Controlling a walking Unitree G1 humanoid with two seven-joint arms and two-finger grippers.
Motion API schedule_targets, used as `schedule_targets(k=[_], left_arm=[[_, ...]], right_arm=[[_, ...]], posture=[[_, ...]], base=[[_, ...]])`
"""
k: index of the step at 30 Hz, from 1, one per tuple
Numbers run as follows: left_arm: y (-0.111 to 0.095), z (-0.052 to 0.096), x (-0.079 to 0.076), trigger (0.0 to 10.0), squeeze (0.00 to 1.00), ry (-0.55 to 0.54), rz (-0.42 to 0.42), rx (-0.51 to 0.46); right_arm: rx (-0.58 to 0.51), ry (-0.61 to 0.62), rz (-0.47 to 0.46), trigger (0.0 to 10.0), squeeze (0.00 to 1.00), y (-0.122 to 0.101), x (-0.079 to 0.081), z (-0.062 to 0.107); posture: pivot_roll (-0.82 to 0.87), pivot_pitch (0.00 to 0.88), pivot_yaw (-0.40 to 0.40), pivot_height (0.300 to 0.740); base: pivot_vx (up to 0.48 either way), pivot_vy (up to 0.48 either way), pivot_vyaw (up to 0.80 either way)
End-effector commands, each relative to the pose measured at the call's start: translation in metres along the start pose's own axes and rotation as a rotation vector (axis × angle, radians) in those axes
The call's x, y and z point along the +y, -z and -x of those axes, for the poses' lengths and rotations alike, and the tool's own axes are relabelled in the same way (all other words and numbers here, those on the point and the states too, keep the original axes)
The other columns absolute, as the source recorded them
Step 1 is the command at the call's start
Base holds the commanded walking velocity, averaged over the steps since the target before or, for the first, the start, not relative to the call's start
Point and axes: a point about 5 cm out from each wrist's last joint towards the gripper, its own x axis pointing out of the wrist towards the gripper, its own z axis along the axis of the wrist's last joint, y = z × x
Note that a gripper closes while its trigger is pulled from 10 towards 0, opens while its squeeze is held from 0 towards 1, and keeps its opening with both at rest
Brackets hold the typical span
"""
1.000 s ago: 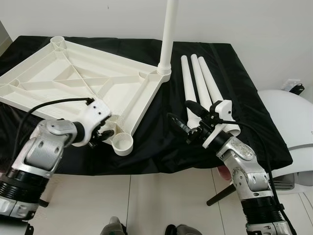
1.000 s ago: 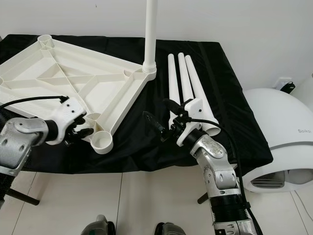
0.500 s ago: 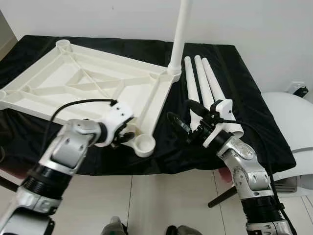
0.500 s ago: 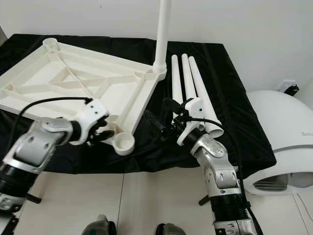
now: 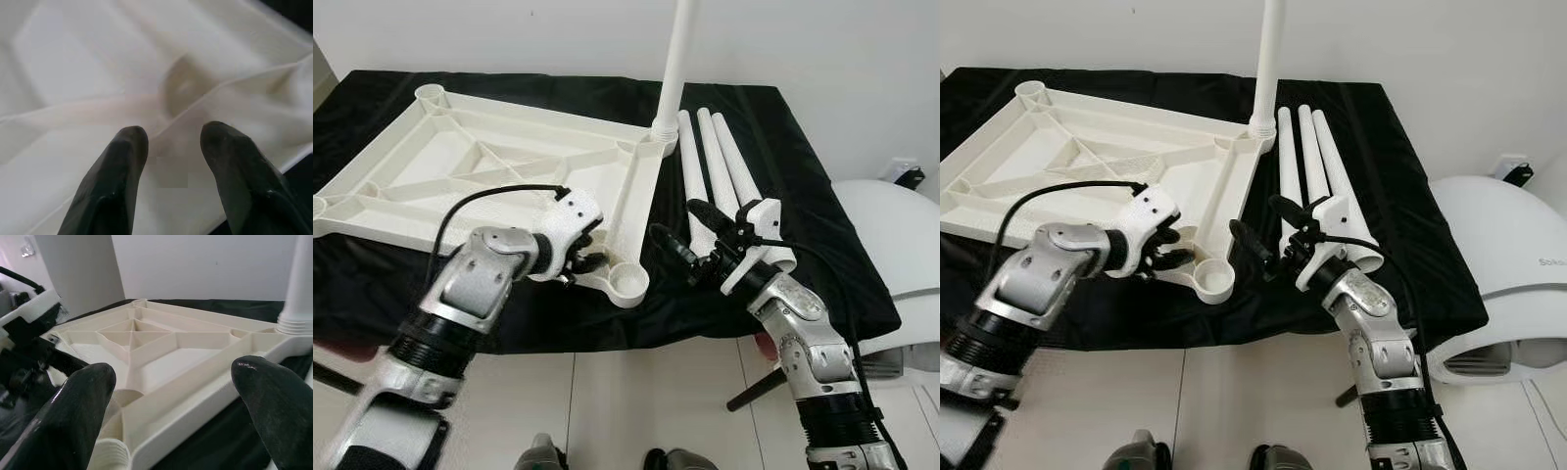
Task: Building children table
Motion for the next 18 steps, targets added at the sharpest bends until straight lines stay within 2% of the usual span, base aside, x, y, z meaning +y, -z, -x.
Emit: schedule_targets(k=[1,4,6,8,9,12,14,15,18], left_arm=[[0.003,0.005,0.005,10.0,0.00,-0.002,-0.025,0.013],[0.006,0.018,0.016,10.0,0.00,-0.014,-0.047,0.017],[0.004,0.026,0.022,10.0,0.00,-0.022,-0.033,-0.009],[0.004,0.026,0.022,10.0,0.00,-0.022,-0.033,-0.009],[-0.004,0.033,0.028,10.0,0.00,-0.032,0.019,-0.070],[-0.004,0.033,0.028,10.0,0.00,-0.032,0.019,-0.070],[-0.018,0.037,0.030,10.0,0.00,-0.033,0.092,-0.179],[-0.028,0.033,0.027,10.0,0.00,-0.043,0.139,-0.267],[-0.033,0.027,0.024,10.0,0.00,-0.050,0.179,-0.311]], right_arm=[[0.001,-0.004,-0.002,10.0,0.00,-0.001,0.000,0.001],[-0.001,-0.005,-0.005,10.0,0.00,0.000,0.000,-0.001],[-0.005,-0.001,-0.007,10.0,0.00,-0.001,0.000,-0.002],[-0.005,-0.001,-0.007,10.0,0.00,-0.001,0.000,-0.002],[-0.014,0.010,-0.006,10.0,0.00,-0.001,-0.002,-0.004],[-0.014,0.010,-0.006,10.0,0.00,-0.001,-0.002,-0.004],[-0.026,0.059,0.001,10.0,0.00,-0.003,-0.008,-0.008],[-0.037,0.124,0.008,10.0,0.00,-0.004,-0.016,-0.013],[-0.038,0.162,0.020,10.0,0.00,-0.006,-0.021,-0.017]], posture=[[0.00,0.085,0.007,0.740],[0.01,0.083,0.004,0.740],[0.01,0.083,0.000,0.740],[0.01,0.083,0.000,0.740],[0.02,0.080,-0.005,0.740],[0.02,0.080,-0.005,0.740],[0.03,0.075,-0.016,0.740],[0.03,0.072,-0.022,0.740],[0.03,0.068,-0.028,0.740]], base=[[0.000,0.000,0.00],[0.000,0.000,0.00],[0.000,0.000,0.00],[0.000,0.000,0.00],[0.000,0.000,0.00],[0.000,0.000,0.00],[0.000,0.000,0.00],[0.000,0.000,0.00],[0.000,0.000,0.00]])
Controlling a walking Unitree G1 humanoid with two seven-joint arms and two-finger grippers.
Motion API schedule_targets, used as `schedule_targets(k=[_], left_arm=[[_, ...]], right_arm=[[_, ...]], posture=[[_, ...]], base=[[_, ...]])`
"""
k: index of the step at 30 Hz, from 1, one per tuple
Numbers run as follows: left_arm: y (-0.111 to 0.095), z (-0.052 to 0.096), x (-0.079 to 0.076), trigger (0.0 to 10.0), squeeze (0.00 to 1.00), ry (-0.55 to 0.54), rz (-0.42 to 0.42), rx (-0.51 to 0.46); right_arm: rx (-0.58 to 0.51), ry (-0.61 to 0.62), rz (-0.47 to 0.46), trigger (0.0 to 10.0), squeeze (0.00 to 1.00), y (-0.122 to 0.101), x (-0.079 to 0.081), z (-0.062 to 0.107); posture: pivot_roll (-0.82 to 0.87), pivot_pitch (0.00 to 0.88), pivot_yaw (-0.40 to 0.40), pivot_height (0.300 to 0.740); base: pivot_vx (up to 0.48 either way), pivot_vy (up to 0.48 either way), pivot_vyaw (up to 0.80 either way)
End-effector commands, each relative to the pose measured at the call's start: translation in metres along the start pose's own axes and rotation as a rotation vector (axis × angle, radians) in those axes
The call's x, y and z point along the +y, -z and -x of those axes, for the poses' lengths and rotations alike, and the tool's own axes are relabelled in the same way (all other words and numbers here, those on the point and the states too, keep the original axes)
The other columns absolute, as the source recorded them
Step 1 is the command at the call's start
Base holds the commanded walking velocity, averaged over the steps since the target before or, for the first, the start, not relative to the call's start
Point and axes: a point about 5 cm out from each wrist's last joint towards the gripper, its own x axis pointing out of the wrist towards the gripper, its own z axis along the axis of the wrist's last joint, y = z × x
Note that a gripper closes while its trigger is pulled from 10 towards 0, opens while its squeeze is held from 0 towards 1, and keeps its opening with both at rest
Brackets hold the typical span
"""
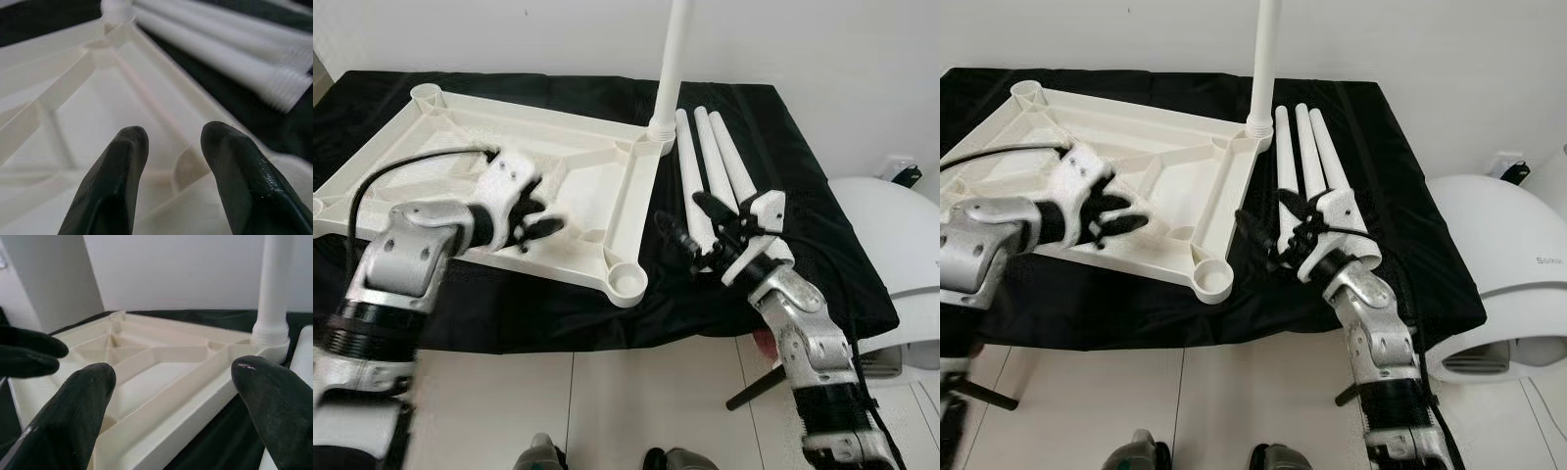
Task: Building children table
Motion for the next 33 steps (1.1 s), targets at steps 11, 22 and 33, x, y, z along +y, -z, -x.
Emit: schedule_targets(k=[11,22,33], left_arm=[[-0.014,-0.023,-0.005,10.0,0.00,-0.203,0.170,-0.232],[-0.003,-0.026,-0.006,10.0,0.00,-0.371,0.239,-0.288],[-0.008,-0.025,-0.037,10.0,0.00,-0.272,0.114,-0.301]], right_arm=[[0.072,0.305,0.066,10.0,0.00,0.001,-0.034,-0.018],[0.149,0.434,-0.016,10.0,0.00,0.009,-0.047,-0.030],[0.159,0.402,0.041,10.0,0.00,0.008,-0.034,-0.049]], posture=[[0.03,0.031,-0.047,0.740],[0.03,0.000,-0.054,0.740],[0.04,0.000,-0.057,0.740]], base=[[0.000,0.000,0.00],[0.000,0.000,0.00],[0.000,0.000,0.00]])
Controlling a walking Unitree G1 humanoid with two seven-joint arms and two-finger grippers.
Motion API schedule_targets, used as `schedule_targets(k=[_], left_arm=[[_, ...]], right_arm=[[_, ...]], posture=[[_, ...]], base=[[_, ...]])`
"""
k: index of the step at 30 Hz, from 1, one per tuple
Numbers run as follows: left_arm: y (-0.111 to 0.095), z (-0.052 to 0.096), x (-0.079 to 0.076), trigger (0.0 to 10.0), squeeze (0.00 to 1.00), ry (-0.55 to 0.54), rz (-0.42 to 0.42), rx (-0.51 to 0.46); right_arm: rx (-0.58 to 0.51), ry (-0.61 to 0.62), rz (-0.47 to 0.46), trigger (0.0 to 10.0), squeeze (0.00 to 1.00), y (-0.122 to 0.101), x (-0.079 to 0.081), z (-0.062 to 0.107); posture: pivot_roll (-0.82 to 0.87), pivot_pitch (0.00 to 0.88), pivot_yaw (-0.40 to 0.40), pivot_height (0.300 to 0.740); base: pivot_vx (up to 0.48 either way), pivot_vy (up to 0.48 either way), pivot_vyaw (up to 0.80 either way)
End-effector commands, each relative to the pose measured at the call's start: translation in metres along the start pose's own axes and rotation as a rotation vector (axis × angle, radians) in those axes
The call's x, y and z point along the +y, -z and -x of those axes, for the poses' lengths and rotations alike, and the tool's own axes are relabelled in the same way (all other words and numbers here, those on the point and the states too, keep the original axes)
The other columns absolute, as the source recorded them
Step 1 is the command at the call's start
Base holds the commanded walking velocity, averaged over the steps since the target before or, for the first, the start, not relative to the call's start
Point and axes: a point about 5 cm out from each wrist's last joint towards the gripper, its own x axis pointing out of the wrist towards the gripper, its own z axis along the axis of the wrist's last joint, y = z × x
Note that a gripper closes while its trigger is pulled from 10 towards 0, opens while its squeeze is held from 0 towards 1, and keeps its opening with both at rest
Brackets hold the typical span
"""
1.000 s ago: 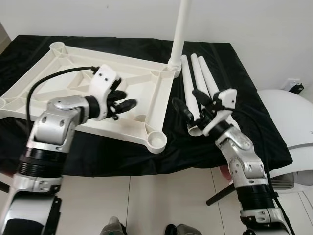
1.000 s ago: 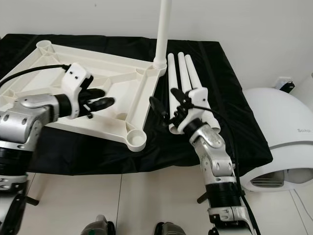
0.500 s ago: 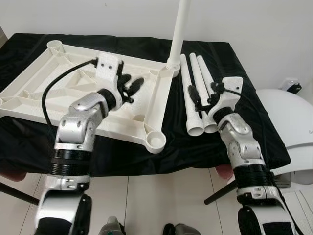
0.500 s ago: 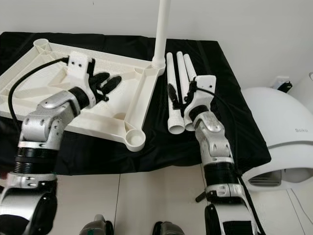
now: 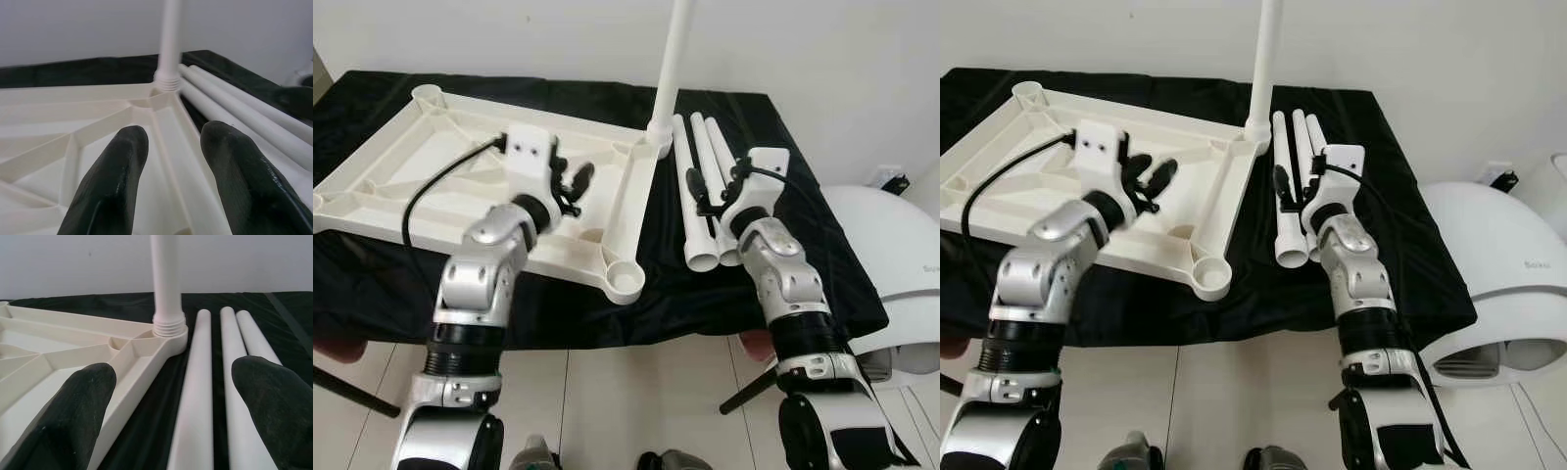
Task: Building children table
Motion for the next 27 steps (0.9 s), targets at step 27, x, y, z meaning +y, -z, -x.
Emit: schedule_targets(k=[27], left_arm=[[0.011,0.023,-0.013,10.0,0.00,0.088,-0.098,0.004]], right_arm=[[0.082,0.201,-0.007,10.0,0.00,0.007,-0.004,-0.014]], posture=[[0.03,0.048,-0.053,0.740]], base=[[0.000,0.000,0.00]])
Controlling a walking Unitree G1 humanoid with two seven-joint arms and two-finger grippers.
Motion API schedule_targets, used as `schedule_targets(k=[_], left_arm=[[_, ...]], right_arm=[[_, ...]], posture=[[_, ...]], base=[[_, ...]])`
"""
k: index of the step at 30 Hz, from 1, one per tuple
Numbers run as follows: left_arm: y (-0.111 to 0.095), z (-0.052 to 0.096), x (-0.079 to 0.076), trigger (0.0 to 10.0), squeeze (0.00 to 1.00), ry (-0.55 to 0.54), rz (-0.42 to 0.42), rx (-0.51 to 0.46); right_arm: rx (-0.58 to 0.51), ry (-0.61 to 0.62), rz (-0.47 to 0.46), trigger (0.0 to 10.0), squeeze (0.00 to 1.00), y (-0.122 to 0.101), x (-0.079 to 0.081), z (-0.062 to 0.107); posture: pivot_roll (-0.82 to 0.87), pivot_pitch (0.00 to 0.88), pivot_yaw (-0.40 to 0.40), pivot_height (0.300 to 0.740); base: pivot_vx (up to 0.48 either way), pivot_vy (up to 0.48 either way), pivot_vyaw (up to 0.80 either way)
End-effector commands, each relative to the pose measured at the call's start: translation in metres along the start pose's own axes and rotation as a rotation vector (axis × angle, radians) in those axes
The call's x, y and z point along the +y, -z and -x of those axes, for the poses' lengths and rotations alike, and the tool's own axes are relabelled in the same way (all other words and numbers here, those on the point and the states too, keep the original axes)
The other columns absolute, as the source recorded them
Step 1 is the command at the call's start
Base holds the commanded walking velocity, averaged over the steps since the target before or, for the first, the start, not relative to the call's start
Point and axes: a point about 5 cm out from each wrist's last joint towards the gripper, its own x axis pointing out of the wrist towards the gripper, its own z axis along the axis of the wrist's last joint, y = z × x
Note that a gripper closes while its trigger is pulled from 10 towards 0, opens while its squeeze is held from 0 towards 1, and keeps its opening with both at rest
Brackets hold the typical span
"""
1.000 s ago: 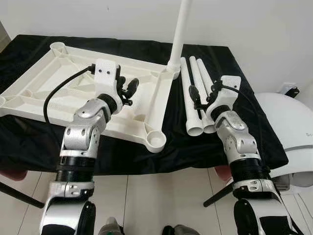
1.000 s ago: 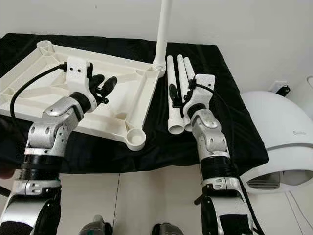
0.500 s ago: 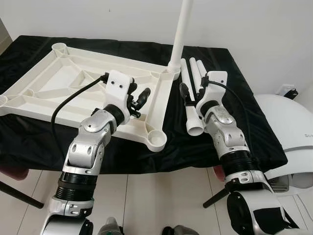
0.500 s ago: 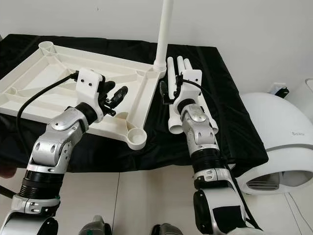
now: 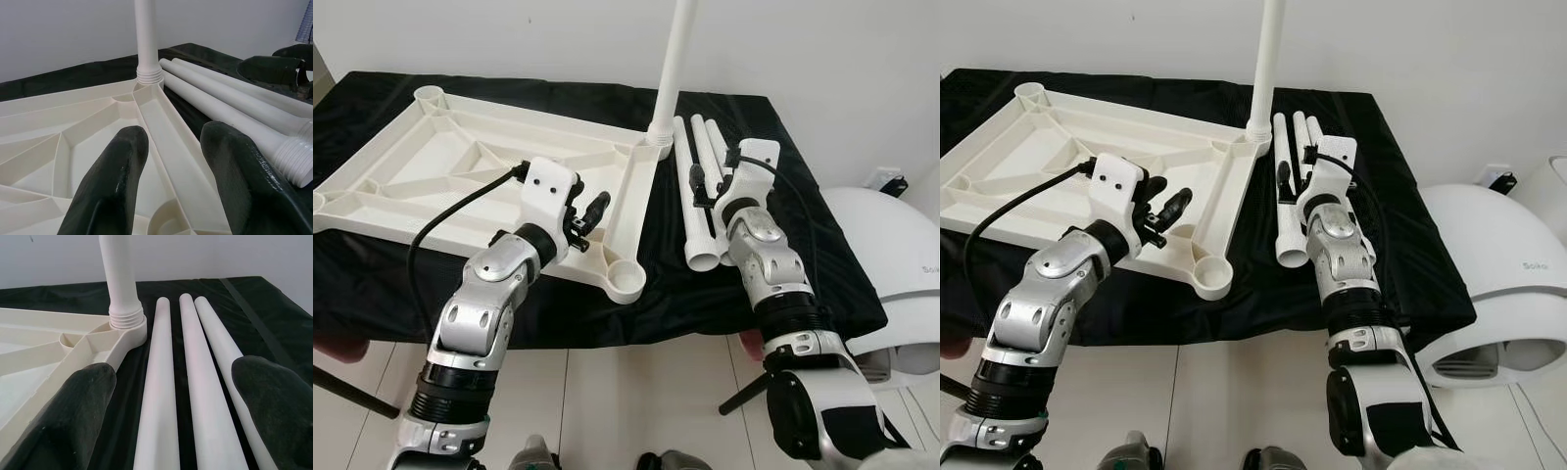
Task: Building children table
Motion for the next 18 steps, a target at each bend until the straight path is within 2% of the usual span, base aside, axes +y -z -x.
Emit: schedule_targets(k=[1,7,11,12,18], left_arm=[[-0.001,0.002,-0.005,10.0,0.00,0.051,-0.003,0.002],[-0.003,0.004,-0.010,10.0,0.00,0.065,-0.003,0.002],[-0.003,0.007,-0.013,10.0,0.00,0.068,0.005,0.005],[-0.002,0.009,-0.016,10.0,0.00,0.075,0.009,0.011],[0.001,0.011,-0.019,10.0,0.00,0.076,0.010,0.022]], right_arm=[[0.022,0.009,-0.016,10.0,0.00,0.001,0.001,-0.002],[0.107,0.009,0.010,10.0,0.00,0.005,0.013,-0.009],[0.129,-0.001,-0.012,10.0,0.00,0.007,0.019,-0.010],[0.164,-0.015,-0.043,10.0,0.00,0.011,0.022,-0.009],[0.194,-0.008,-0.044,10.0,0.00,0.015,0.025,-0.009]], posture=[[0.03,0.048,-0.053,0.740],[0.04,0.056,-0.059,0.740],[0.04,0.063,-0.065,0.740],[0.05,0.070,-0.068,0.740],[0.05,0.079,-0.071,0.740]], base=[[0.000,0.000,0.00],[0.000,0.000,0.00],[0.000,0.000,0.00],[0.000,0.000,0.00],[0.000,0.000,0.00]])
